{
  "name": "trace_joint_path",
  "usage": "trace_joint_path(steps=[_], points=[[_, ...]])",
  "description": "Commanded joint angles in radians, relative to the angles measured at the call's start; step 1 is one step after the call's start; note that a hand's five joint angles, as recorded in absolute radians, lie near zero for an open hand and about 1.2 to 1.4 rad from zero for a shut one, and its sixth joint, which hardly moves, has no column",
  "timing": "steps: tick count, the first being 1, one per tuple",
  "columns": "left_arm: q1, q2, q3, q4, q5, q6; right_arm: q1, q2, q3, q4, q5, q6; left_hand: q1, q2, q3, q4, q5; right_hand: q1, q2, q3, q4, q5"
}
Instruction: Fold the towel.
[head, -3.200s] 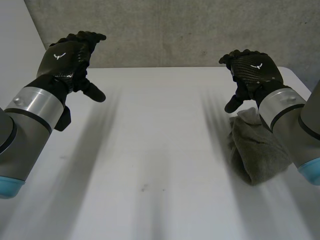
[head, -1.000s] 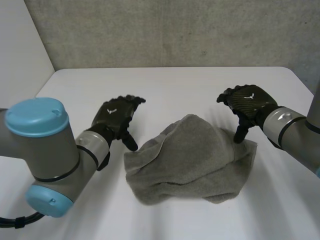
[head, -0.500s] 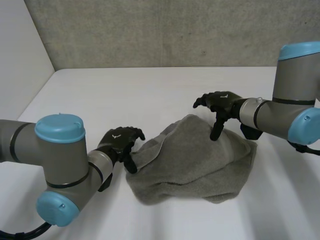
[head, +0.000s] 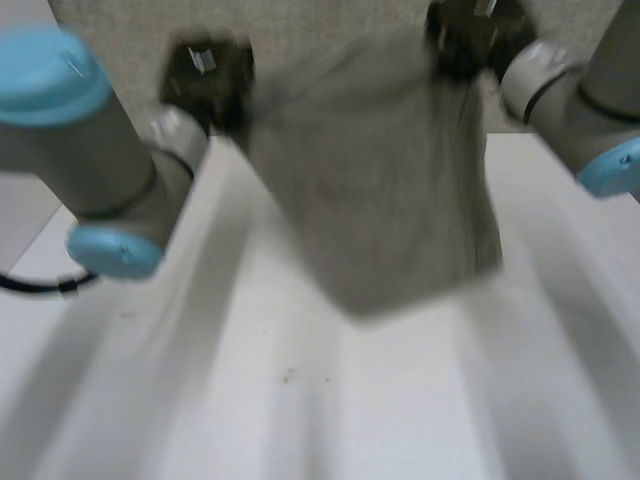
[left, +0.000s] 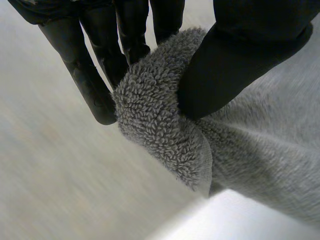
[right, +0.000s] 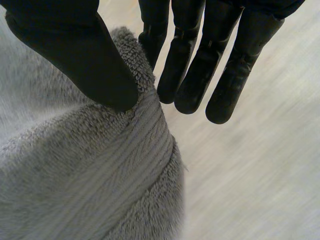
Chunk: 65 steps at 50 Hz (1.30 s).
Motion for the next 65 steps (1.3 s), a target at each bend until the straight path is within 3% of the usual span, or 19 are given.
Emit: trace_joint_path(steps=[1, 8, 14, 22, 29, 32, 35, 37, 40, 46, 51, 57, 59, 65], points=[[0.002, 0.124, 0.033, 0.101, -0.091, 0.046, 0.003, -0.283, 0.404, -0.516, 0.052, -0.022, 0.23, 0.181, 0.189, 0.182, 0.208, 0.445, 0.224, 0.214, 0.209, 0.265], [-0.03, 0.186, -0.211, 0.121, -0.089, 0.052, 0.011, -0.34, 0.663, -0.541, -0.011, -0.025, 0.23, 0.181, 0.189, 0.182, 0.208, 0.445, 0.224, 0.214, 0.209, 0.265], [-0.085, 0.18, -0.468, 0.141, -0.091, 0.052, 0.016, -0.325, 0.81, -0.434, -0.025, -0.052, 0.23, 0.181, 0.189, 0.182, 0.208, 0.445, 0.224, 0.214, 0.209, 0.265], [-0.093, 0.05, -0.653, 0.164, -0.092, 0.051, 0.013, -0.227, 0.964, -0.293, -0.017, -0.244, 0.228, 0.179, 0.186, 0.179, 0.205, 0.445, 0.224, 0.214, 0.209, 0.265], [-0.129, 0.017, -0.754, 0.131, -0.088, 0.043, 0.002, -0.202, 1.076, -0.216, -0.005, -0.379, -0.004, -0.053, -0.045, -0.052, -0.026, 0.445, 0.224, 0.214, 0.209, 0.265], [-0.165, 0.039, -0.771, 0.103, -0.088, 0.043, 0.0, -0.224, 1.099, -0.207, -0.003, -0.379, -0.068, -0.117, -0.11, -0.117, -0.091, 0.242, 0.021, 0.011, 0.006, 0.062], [-0.177, 0.062, -0.772, 0.086, -0.086, 0.043, 0.0, -0.245, 1.108, -0.205, -0.002, -0.378, -0.145, -0.194, -0.187, -0.194, -0.168, 0.182, -0.039, -0.049, -0.054, 0.002], [-0.188, 0.106, -0.774, 0.051, -0.083, 0.043, 0.0, -0.285, 1.128, -0.205, -0.002, -0.376, -0.373, -0.422, -0.414, -0.421, -0.395, 0.036, -0.185, -0.195, -0.2, -0.144], [-0.189, 0.14, -0.772, 0.022, -0.076, 0.046, 0.002, -0.303, 1.143, -0.205, -0.003, -0.375, -0.509, -0.558, -0.55, -0.557, -0.531, -0.082, -0.303, -0.313, -0.318, -0.262], [-0.186, 0.191, -0.758, -0.003, -0.051, 0.052, 0.0, -0.331, 1.159, -0.201, -0.002, -0.364, -0.541, -0.59, -0.583, -0.59, -0.564, -0.267, -0.489, -0.498, -0.503, -0.447], [-0.165, 0.227, -0.74, -0.008, -0.013, 0.055, -0.004, -0.385, 1.171, -0.181, -0.002, -0.267, -0.553, -0.602, -0.595, -0.602, -0.576, -0.346, -0.568, -0.577, -0.582, -0.527], [-0.088, 0.232, -0.665, -0.009, 0.081, 0.057, -0.006, -0.385, 1.171, -0.159, -0.003, -0.197, -0.609, -0.658, -0.651, -0.658, -0.632, -0.39, -0.612, -0.621, -0.627, -0.571], [-0.038, 0.215, -0.614, -0.014, 0.148, 0.055, -0.006, -0.383, 1.175, -0.158, -0.012, -0.183, -0.621, -0.67, -0.662, -0.669, -0.643, -0.402, -0.623, -0.633, -0.638, -0.582], [-0.018, 0.137, -0.542, -0.025, 0.24, 0.058, 0.0, -0.382, 1.197, -0.155, -0.014, -0.187, -0.679, -0.728, -0.721, -0.728, -0.702, -0.493, -0.715, -0.724, -0.729, -0.673]])
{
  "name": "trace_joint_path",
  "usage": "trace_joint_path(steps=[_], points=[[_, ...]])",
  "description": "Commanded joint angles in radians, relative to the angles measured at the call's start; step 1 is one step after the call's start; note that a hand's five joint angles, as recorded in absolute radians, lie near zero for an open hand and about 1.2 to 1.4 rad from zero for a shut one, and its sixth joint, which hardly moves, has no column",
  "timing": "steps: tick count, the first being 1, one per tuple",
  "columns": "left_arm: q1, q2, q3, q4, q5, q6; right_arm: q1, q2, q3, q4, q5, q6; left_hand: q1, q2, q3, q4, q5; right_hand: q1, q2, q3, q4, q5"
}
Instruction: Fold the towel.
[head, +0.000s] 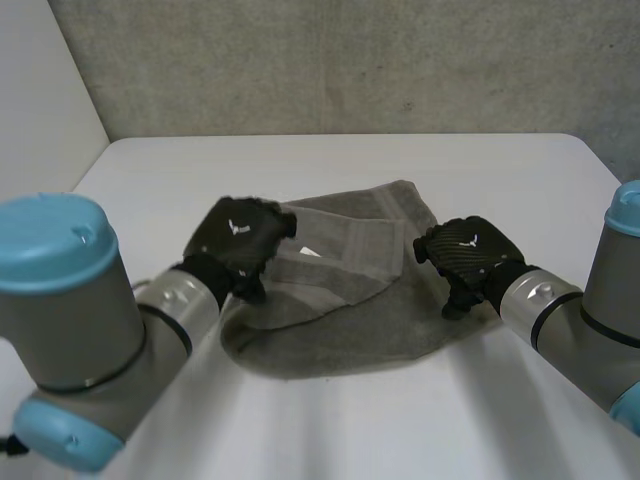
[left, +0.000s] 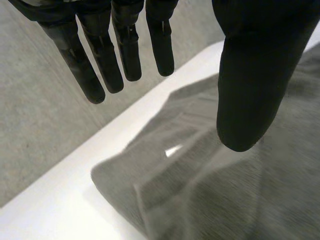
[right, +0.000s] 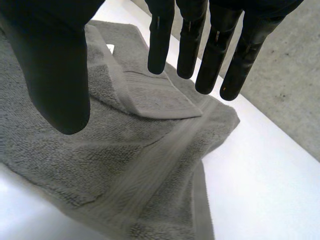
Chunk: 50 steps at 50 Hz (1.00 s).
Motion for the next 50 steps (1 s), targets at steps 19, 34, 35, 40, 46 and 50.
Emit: trace_joint_path(steps=[19, 34, 35, 40, 46, 50], points=[[0.084, -0.413, 0.361, -0.19, 0.227, 0.148, -0.001, -0.012, 0.145, -0.002, -0.006, -0.063, -0.098, -0.096, -0.096, -0.093, -0.092, -0.042, -0.107, -0.101, -0.1, -0.1], [0.067, -0.442, 0.39, -0.22, 0.218, 0.142, -0.016, -0.011, 0.156, -0.011, -0.003, -0.064, 0.323, 0.324, 0.325, 0.327, 0.329, -0.033, -0.098, -0.092, -0.091, -0.091], [0.069, -0.442, 0.392, -0.22, 0.205, 0.142, -0.016, -0.011, 0.156, -0.011, -0.006, -0.063, 0.511, 0.512, 0.513, 0.515, 0.517, -0.027, -0.092, -0.086, -0.086, -0.085], [0.07, -0.442, 0.393, -0.216, 0.119, 0.146, -0.013, -0.011, 0.158, -0.009, -0.013, -0.064, 0.887, 0.889, 0.889, 0.892, 0.893, -0.015, -0.081, -0.074, -0.074, -0.073], [0.081, -0.429, 0.398, -0.211, -0.05, 0.149, -0.005, -0.011, 0.169, -0.015, -0.011, -0.064, 0.902, 0.904, 0.905, 0.907, 0.909, -0.018, -0.083, -0.077, -0.077, -0.076], [0.093, -0.407, 0.399, -0.193, -0.122, 0.148, -0.002, -0.011, 0.173, -0.029, -0.006, -0.063, 0.902, 0.904, 0.905, 0.907, 0.909, -0.021, -0.086, -0.08, -0.08, -0.079]])
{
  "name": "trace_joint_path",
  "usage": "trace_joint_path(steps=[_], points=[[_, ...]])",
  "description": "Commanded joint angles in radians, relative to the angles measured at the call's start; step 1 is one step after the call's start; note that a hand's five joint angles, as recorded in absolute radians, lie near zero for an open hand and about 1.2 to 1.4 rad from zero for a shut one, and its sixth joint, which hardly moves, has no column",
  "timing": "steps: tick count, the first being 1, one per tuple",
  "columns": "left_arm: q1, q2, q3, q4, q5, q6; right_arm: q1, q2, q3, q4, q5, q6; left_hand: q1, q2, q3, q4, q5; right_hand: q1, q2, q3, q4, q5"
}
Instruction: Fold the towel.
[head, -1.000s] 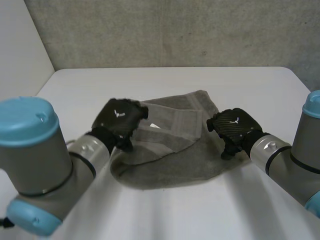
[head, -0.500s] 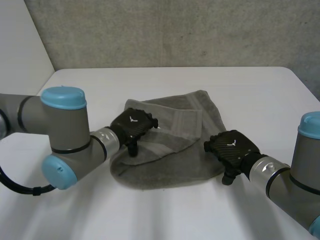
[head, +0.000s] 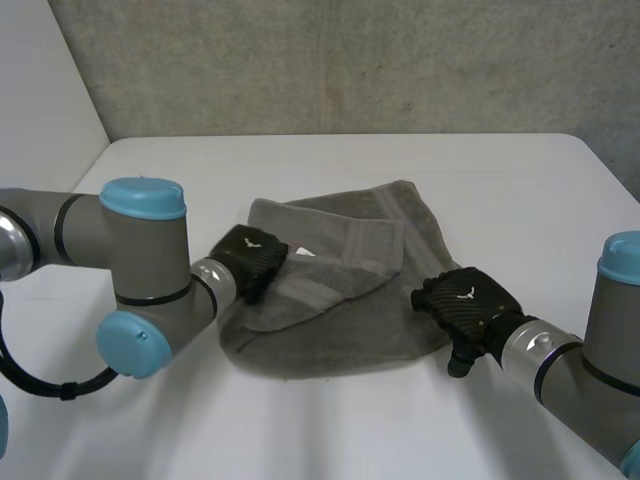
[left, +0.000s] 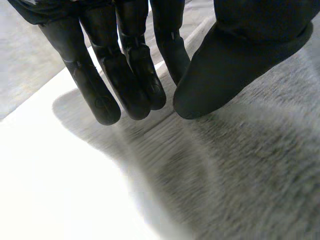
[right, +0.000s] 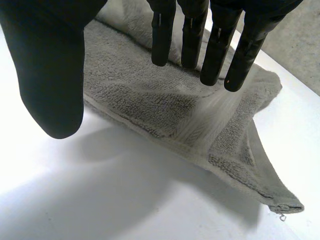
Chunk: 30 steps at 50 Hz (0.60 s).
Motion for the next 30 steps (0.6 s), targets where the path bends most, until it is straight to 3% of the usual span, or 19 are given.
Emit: trace_joint_path(steps=[1, 4, 8, 10, 11, 12, 13, 15, 16, 18, 24, 26, 30], points=[[0.031, 0.038, 0.0, 0.037, -0.2, 0.0, 0.008, 0.001, 0.014, -0.029, 0.007, 0.001, 0.242, 0.212, 0.214, 0.215, 0.226, 0.072, 0.013, 0.02, 0.03, 0.04], [0.048, 0.045, -0.014, 0.06, -0.237, -0.003, 0.01, 0.003, 0.017, -0.038, 0.008, 0.001, 0.242, 0.212, 0.214, 0.215, 0.226, 0.072, 0.013, 0.02, 0.03, 0.04], [0.068, 0.063, -0.049, 0.069, -0.22, -0.006, 0.008, 0.006, 0.017, -0.04, 0.01, 0.001, 0.222, 0.192, 0.194, 0.195, 0.206, 0.072, 0.013, 0.02, 0.03, 0.04], [0.076, 0.098, -0.096, 0.069, -0.145, -0.004, 0.007, 0.006, 0.017, -0.04, 0.01, 0.001, -0.398, -0.427, -0.426, -0.425, -0.414, 0.075, 0.015, 0.023, 0.033, 0.043], [0.076, 0.098, -0.097, 0.069, -0.145, -0.004, 0.007, 0.006, 0.017, -0.04, 0.01, 0.001, -0.401, -0.43, -0.429, -0.428, -0.417, 0.075, 0.015, 0.023, 0.033, 0.043], [0.076, 0.126, -0.122, 0.069, -0.084, -0.004, 0.002, 0.006, 0.015, -0.04, 0.01, 0.001, -0.581, -0.611, -0.609, -0.608, -0.597, 0.072, 0.013, 0.02, 0.03, 0.04], [0.076, 0.126, -0.123, 0.069, -0.083, -0.004, 0.002, 0.006, 0.015, -0.04, 0.01, 0.001, -0.583, -0.612, -0.611, -0.61, -0.599, 0.072, 0.013, 0.02, 0.03, 0.04], [0.079, 0.187, -0.188, 0.068, 0.062, 0.002, -0.002, 0.006, 0.015, -0.04, 0.01, 0.001, -0.618, -0.648, -0.646, -0.645, -0.634, 0.075, 0.015, 0.023, 0.033, 0.043], [0.079, 0.187, -0.189, 0.068, 0.062, 0.002, -0.002, 0.006, 0.015, -0.04, 0.01, 0.001, -0.618, -0.648, -0.646, -0.645, -0.634, 0.075, 0.015, 0.023, 0.033, 0.043], [0.11, 0.236, -0.256, 0.092, 0.197, 0.003, -0.004, 0.005, 0.015, -0.041, 0.008, 0.001, -0.609, -0.639, -0.637, -0.636, -0.625, 0.072, 0.013, 0.02, 0.03, 0.04], [0.205, 0.276, -0.33, 0.142, 0.32, 0.045, -0.004, 0.005, 0.015, -0.043, 0.008, 0.001, -0.571, -0.601, -0.599, -0.598, -0.587, 0.069, 0.01, 0.017, 0.027, 0.037], [0.258, 0.278, -0.36, 0.142, 0.37, 0.106, -0.002, 0.005, 0.015, -0.043, 0.008, 0.001, -0.545, -0.574, -0.573, -0.572, -0.561, 0.069, 0.01, 0.017, 0.027, 0.037], [0.289, 0.269, -0.393, 0.138, 0.418, 0.184, -0.001, 0.005, 0.015, -0.045, 0.008, 0.001, -0.509, -0.539, -0.538, -0.536, -0.525, 0.069, 0.01, 0.017, 0.027, 0.037]])
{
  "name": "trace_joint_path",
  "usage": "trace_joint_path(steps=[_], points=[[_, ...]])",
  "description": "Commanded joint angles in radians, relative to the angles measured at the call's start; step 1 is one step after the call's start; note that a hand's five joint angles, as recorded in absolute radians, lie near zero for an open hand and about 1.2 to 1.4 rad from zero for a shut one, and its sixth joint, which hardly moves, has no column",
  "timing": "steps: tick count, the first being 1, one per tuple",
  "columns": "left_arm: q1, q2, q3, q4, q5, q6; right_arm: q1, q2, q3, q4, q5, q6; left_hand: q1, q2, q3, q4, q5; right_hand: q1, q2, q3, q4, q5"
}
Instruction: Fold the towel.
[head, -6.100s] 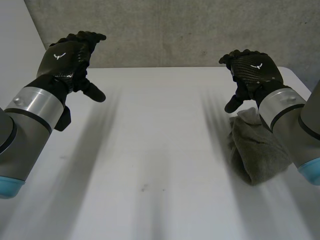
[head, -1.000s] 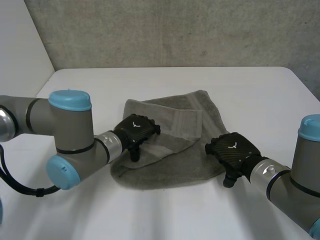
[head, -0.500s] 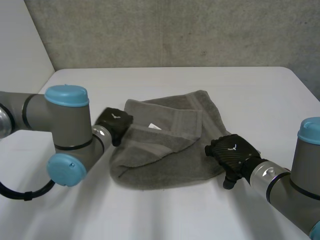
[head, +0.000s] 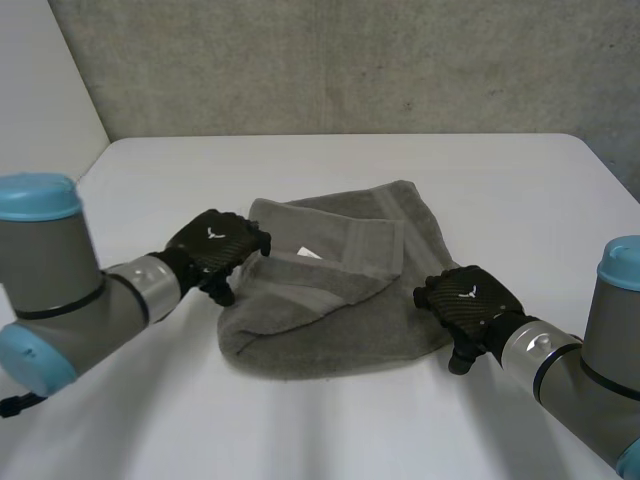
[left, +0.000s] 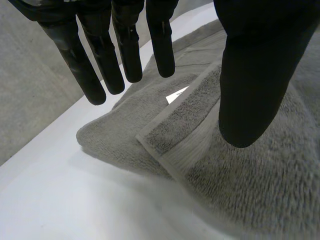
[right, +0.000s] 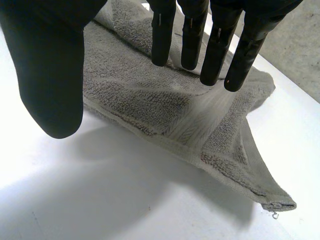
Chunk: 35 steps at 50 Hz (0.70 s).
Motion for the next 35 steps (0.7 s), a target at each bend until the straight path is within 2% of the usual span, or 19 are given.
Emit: trace_joint_path(steps=[1, 5, 10, 18, 27, 29, 30, 32, 33, 34, 35], points=[[0.094, -0.007, -0.084, 0.007, 0.125, 0.17, 0.004, 0.0, 0.002, -0.002, 0.0, 0.0, 0.126, 0.125, 0.127, 0.125, 0.124, 0.069, 0.009, 0.017, 0.027, 0.037], [0.114, -0.019, -0.138, 0.012, 0.192, 0.27, 0.004, 0.0, 0.002, -0.004, 0.0, 0.0, 0.114, 0.114, 0.115, 0.113, 0.112, 0.069, 0.009, 0.017, 0.027, 0.037], [0.127, -0.025, -0.17, 0.024, 0.238, 0.321, 0.006, 0.0, 0.0, -0.005, 0.0, 0.0, 0.097, 0.096, 0.097, 0.096, 0.094, 0.069, 0.009, 0.017, 0.027, 0.037], [0.125, -0.046, -0.181, 0.066, 0.298, 0.324, 0.009, 0.008, 0.0, -0.005, 0.002, -0.002, 0.064, 0.064, 0.065, 0.063, 0.062, 0.069, 0.009, 0.017, 0.027, 0.037], [0.119, -0.088, -0.167, 0.072, 0.298, 0.327, 0.008, 0.009, 0.0, -0.011, 0.002, -0.002, 0.111, 0.111, 0.112, 0.11, 0.109, 0.069, 0.009, 0.017, 0.027, 0.037], [0.114, -0.094, -0.158, 0.083, 0.292, 0.318, 0.008, 0.011, -0.002, -0.011, 0.002, -0.002, 0.38, 0.379, 0.381, 0.379, 0.377, 0.072, 0.012, 0.02, 0.03, 0.04], [0.114, -0.094, -0.158, 0.083, 0.292, 0.318, 0.008, 0.011, -0.002, -0.011, 0.002, -0.002, 0.381, 0.381, 0.382, 0.38, 0.379, 0.072, 0.012, 0.02, 0.03, 0.04], [0.11, -0.097, -0.146, 0.102, 0.285, 0.315, 0.009, 0.012, -0.002, -0.011, 0.002, -0.002, 0.703, 0.702, 0.704, 0.702, 0.7, 0.075, 0.015, 0.023, 0.033, 0.043], [0.11, -0.097, -0.146, 0.103, 0.285, 0.315, 0.009, 0.012, -0.002, -0.011, 0.002, -0.002, 0.704, 0.704, 0.705, 0.703, 0.702, 0.075, 0.015, 0.023, 0.033, 0.043], [0.108, -0.096, -0.144, 0.113, 0.275, 0.315, 0.011, 0.012, 0.0, -0.011, 0.003, -0.002, 0.864, 0.863, 0.865, 0.863, 0.862, 0.078, 0.018, 0.026, 0.036, 0.046], [0.105, -0.091, -0.142, 0.124, 0.254, 0.315, 0.011, 0.012, 0.0, -0.011, 0.005, -0.002, 0.883, 0.882, 0.884, 0.882, 0.88, 0.081, 0.021, 0.029, 0.039, 0.049]])
